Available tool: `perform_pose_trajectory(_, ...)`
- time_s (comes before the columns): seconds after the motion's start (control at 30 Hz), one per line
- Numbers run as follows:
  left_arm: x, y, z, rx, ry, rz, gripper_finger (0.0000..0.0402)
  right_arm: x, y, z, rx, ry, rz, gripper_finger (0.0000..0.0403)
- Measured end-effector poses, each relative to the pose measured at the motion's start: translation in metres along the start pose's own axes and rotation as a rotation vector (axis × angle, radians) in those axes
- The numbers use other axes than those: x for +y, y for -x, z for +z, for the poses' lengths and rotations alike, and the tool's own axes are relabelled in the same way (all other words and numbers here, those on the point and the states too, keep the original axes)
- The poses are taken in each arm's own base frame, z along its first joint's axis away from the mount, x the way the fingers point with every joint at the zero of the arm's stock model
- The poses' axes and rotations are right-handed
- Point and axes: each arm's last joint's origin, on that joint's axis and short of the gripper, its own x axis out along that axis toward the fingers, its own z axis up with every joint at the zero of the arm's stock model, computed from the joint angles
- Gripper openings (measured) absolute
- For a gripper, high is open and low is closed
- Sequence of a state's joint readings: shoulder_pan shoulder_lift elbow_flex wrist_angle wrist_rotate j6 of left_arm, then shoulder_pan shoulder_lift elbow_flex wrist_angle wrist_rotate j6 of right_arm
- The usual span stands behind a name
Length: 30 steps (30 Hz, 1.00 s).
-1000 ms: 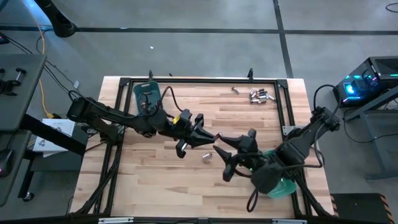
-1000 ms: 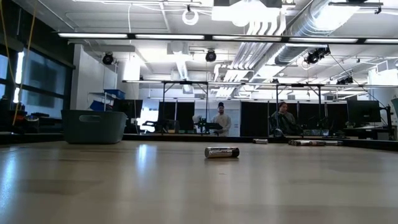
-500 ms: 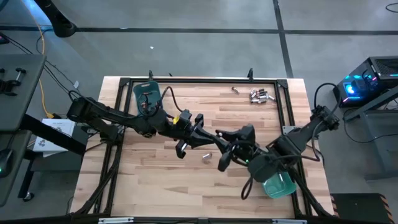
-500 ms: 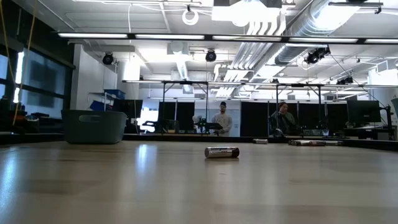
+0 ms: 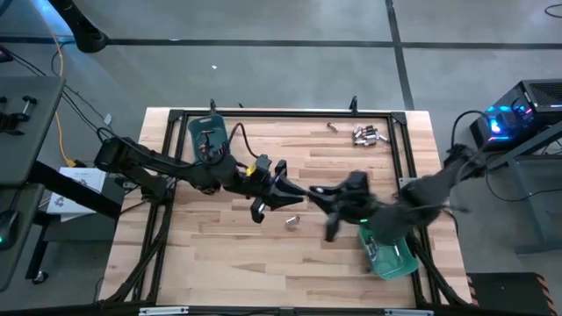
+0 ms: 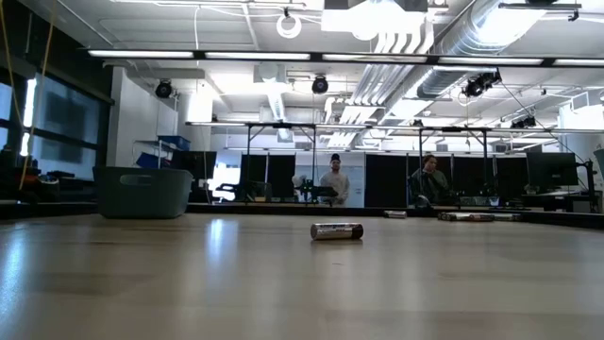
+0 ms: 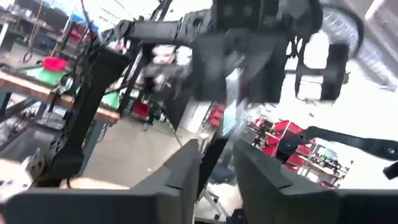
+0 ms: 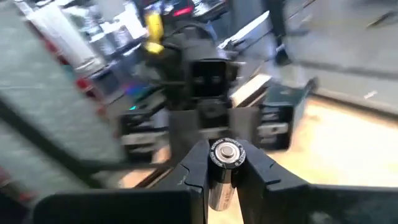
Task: Sort batteries
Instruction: Put the silver battery into the green bin
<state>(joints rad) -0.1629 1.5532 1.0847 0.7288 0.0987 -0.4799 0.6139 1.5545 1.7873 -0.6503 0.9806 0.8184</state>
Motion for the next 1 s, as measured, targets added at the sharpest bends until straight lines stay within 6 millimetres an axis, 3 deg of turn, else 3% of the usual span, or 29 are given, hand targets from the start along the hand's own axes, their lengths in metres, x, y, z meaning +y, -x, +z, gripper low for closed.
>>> perform_pose_trajectory(0.13,0.006,0.001,-0.007,0.082,0.025,0.05,0.0139,-0.018,0.017,0.002,0.168,-0.045,0.008,0.0034)
perform_pose_trajectory(0.3,0.011,0.002,-0.017,0.183,0.038,0.105,0.0165,-0.045,0.033,-0.028,0.555,-0.065,-0.14,0.0034)
perform_pose_trajectory(0.47,0.013,0.003,-0.02,0.211,0.04,0.12,0.0167,-0.069,0.039,-0.091,0.872,-0.063,-0.357,0.0034)
perform_pose_trajectory(0.63,0.013,0.003,-0.02,0.203,0.038,0.131,0.0167,-0.107,0.044,-0.153,1.155,-0.122,-0.54,0.0034)
perform_pose_trajectory(0.83,0.013,0.003,-0.02,0.204,0.038,0.137,0.0168,-0.158,0.042,-0.202,1.245,-0.228,-0.58,0.0034)
perform_pose_trajectory(1.0,0.013,0.003,-0.02,0.204,0.05,0.138,0.0168,-0.197,0.043,-0.228,1.254,-0.33,-0.641,0.0034)
